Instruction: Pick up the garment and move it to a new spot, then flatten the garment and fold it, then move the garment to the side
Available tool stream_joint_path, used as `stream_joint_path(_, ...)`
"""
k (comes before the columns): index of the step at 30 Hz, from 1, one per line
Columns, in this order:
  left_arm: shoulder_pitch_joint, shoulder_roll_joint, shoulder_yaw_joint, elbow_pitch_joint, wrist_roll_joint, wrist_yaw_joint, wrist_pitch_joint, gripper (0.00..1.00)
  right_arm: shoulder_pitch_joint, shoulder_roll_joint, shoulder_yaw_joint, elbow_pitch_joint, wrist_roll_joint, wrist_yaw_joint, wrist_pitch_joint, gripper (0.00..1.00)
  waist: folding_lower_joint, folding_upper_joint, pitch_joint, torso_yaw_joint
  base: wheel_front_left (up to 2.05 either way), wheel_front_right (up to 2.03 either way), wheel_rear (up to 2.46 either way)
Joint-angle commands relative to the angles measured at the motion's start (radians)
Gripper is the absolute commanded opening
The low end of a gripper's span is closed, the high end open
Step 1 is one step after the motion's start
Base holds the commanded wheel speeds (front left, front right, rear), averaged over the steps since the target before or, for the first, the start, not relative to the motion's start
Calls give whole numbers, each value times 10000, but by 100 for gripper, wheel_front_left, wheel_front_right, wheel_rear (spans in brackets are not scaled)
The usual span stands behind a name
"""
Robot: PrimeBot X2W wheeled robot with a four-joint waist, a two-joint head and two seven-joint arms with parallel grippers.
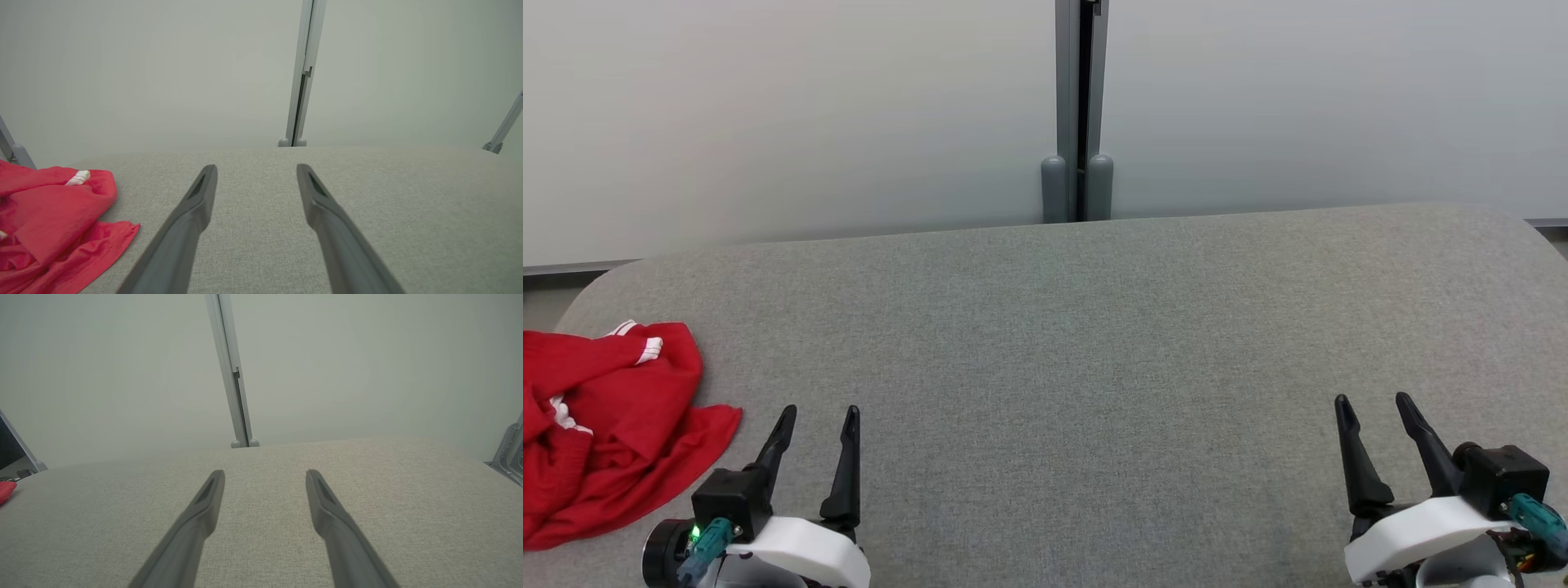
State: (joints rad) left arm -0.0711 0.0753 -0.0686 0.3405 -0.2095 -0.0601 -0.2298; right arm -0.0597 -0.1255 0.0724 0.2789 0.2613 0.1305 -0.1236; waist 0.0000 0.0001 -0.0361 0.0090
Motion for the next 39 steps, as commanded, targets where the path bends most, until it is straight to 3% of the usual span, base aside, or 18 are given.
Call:
stream_joint_path(1,-135,51,-21,54,288,39,-96,100,85,-41,14,16,-200,3,-120,100,0,-1,-7,1,0,0,0)
stream_joint_path(17,-203,-35,-59,576,953,-32,-367,100,123,43,35,144,-589,4,-252,100,0,-1,-40,8,0,0,0)
stream_joint_path(39,-413,-110,-113,1063,669,58,-346,100,121,-71,49,174,-467,4,-103,100,0,-1,-58,123,0,0,0)
